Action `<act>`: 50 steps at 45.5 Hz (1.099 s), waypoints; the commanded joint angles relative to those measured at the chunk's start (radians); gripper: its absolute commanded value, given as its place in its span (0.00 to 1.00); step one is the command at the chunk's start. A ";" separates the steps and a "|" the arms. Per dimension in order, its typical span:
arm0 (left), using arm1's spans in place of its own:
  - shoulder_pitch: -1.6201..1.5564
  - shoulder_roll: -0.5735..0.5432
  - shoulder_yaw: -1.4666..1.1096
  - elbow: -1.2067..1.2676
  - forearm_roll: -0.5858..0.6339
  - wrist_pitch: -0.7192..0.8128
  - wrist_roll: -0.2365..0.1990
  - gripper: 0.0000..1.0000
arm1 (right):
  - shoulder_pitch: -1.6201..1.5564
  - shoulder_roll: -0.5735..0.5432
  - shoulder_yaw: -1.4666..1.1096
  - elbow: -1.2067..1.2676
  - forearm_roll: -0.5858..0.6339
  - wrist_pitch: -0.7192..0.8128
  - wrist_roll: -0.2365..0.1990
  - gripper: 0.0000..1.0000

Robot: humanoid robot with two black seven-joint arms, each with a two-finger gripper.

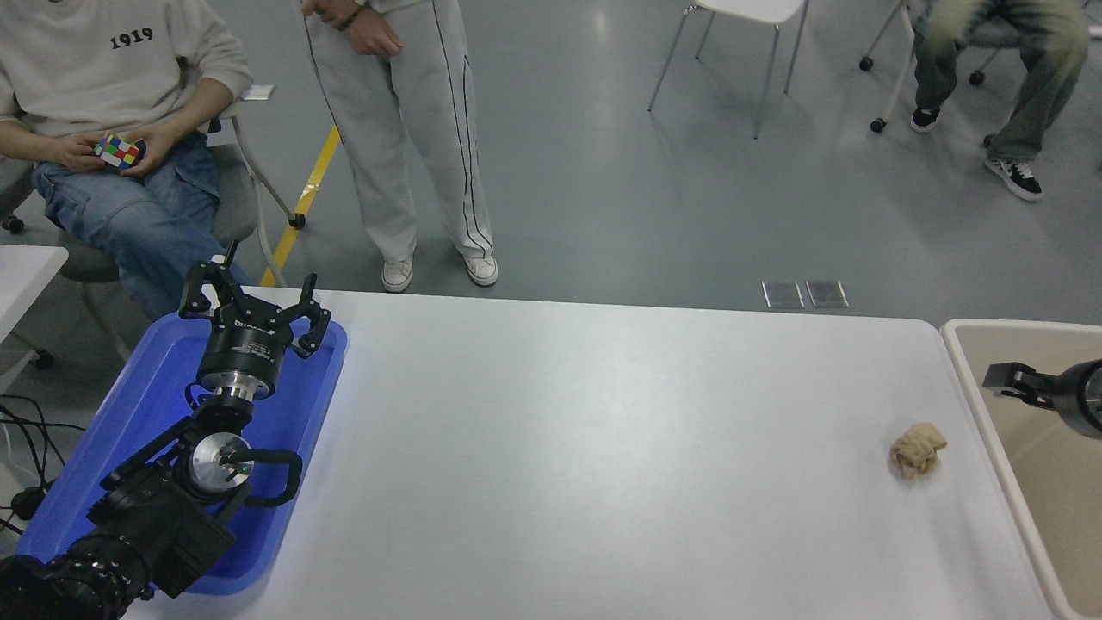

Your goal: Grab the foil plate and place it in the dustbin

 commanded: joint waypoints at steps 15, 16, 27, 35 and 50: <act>0.000 0.000 0.001 0.000 0.000 0.000 0.000 1.00 | 0.454 0.086 -0.134 0.139 -0.002 0.568 0.000 1.00; 0.000 0.001 0.000 0.000 0.000 0.000 0.000 1.00 | 0.472 0.095 -0.139 0.143 -0.001 0.595 0.000 1.00; 0.000 0.000 0.001 0.000 0.000 0.000 0.000 1.00 | 0.612 0.238 -0.182 0.155 0.013 0.671 0.000 1.00; 0.000 0.001 0.001 0.002 0.000 0.000 0.000 1.00 | 0.698 0.306 -0.169 0.180 0.053 0.671 0.000 1.00; 0.000 0.000 0.000 0.000 0.000 0.000 0.000 1.00 | 0.828 0.344 -0.209 0.303 0.120 0.671 -0.002 1.00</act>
